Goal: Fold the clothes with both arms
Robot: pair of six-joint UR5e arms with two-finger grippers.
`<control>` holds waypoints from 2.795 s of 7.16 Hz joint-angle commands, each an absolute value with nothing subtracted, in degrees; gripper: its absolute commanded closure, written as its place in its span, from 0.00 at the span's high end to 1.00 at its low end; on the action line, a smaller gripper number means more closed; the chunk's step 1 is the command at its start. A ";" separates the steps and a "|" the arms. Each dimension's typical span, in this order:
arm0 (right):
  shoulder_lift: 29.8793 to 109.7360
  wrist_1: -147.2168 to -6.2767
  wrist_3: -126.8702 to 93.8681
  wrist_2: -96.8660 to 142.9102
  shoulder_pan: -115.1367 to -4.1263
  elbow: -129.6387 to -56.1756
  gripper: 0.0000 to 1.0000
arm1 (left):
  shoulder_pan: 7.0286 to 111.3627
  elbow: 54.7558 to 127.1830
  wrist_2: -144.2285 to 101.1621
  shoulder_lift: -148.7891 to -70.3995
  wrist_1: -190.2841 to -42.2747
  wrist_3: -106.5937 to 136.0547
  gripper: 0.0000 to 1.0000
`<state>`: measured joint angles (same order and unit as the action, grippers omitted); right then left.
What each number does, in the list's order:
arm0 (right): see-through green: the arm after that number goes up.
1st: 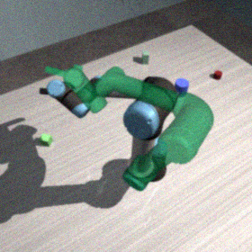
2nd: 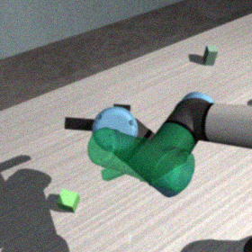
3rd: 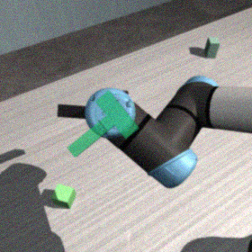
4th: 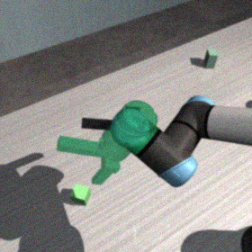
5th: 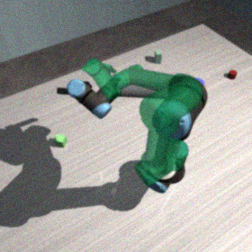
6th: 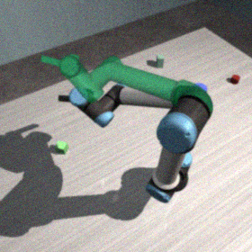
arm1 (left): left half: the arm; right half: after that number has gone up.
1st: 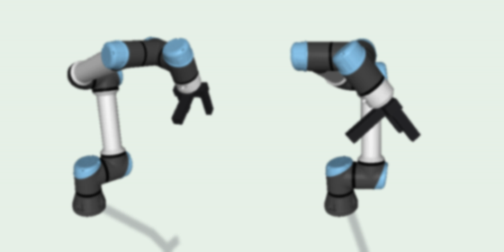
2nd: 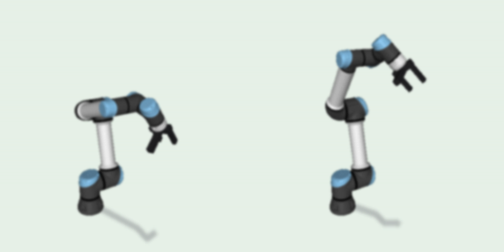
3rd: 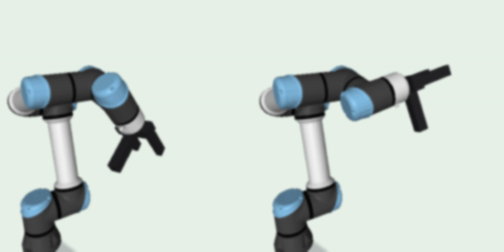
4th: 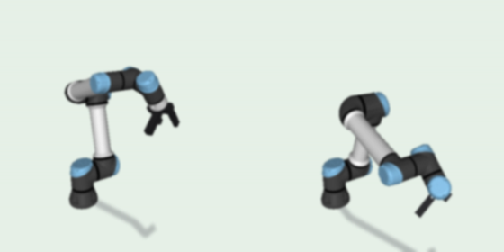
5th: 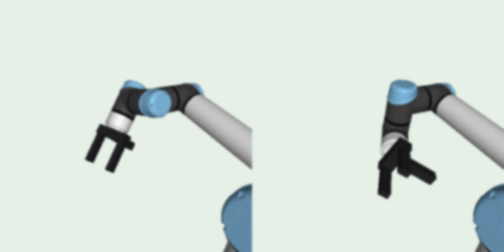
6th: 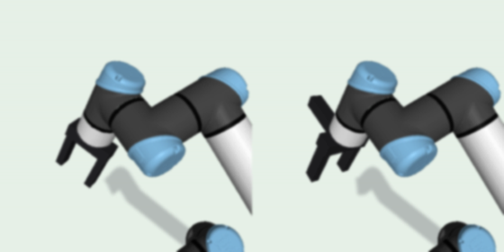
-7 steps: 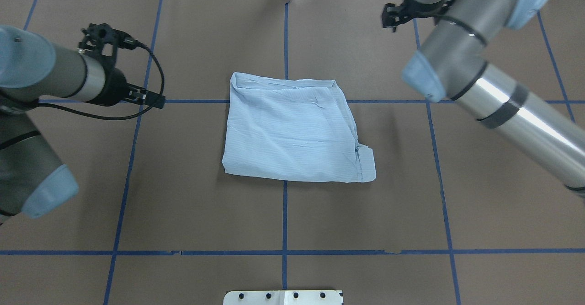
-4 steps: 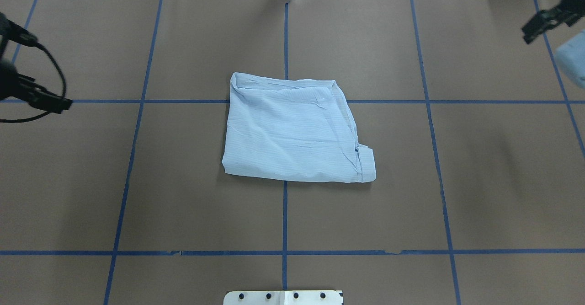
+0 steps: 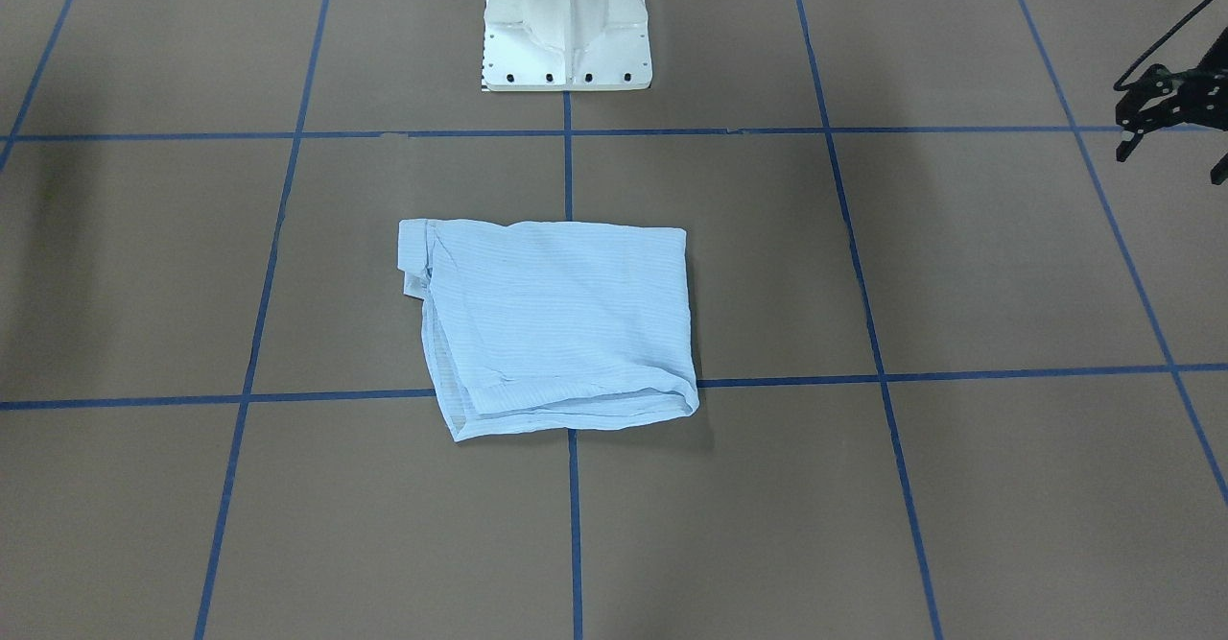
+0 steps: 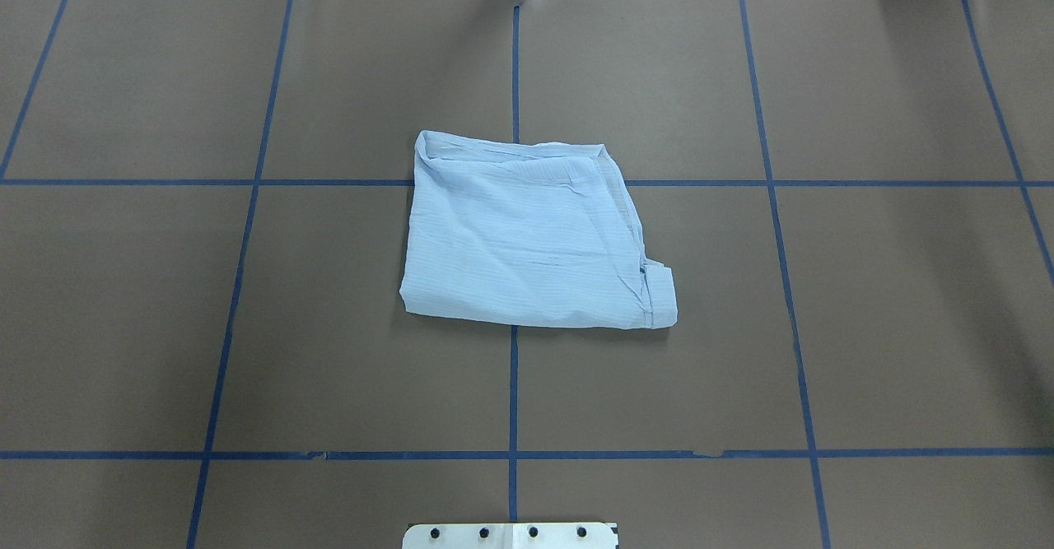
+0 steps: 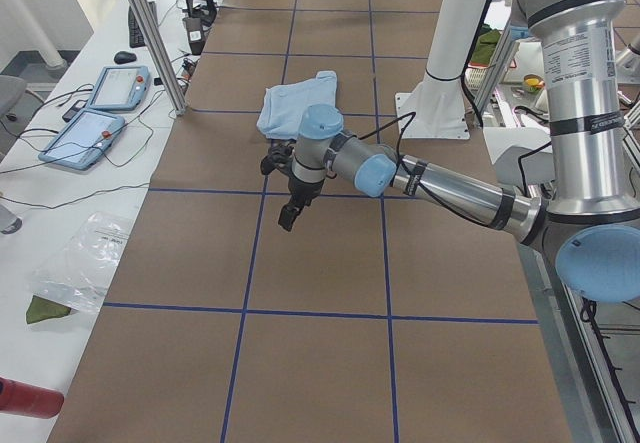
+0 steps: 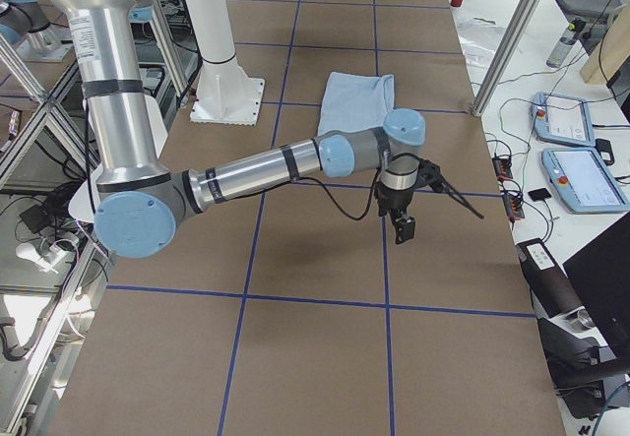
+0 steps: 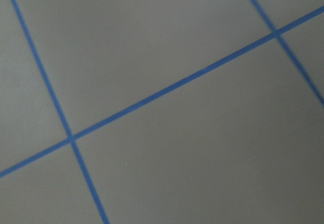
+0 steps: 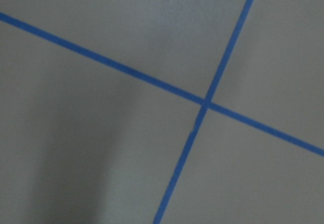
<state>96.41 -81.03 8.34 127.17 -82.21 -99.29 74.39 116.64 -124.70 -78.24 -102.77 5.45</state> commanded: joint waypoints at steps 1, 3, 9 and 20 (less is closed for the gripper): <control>103.26 -75.85 9.14 127.27 -86.19 -98.44 1.00 | 83.72 112.69 -125.33 -76.64 -102.31 0.48 1.00; 102.85 -84.39 7.74 130.15 -90.60 -99.39 1.00 | 86.92 106.54 -136.08 -73.33 -101.69 -4.83 1.00; 101.42 -96.15 8.17 131.75 -91.49 -104.24 1.00 | 91.14 113.20 -135.18 -70.48 -84.81 -13.80 1.00; 104.06 -96.15 11.34 131.22 -93.87 -105.47 1.00 | 91.23 112.77 -134.56 -72.16 -86.22 -13.98 1.00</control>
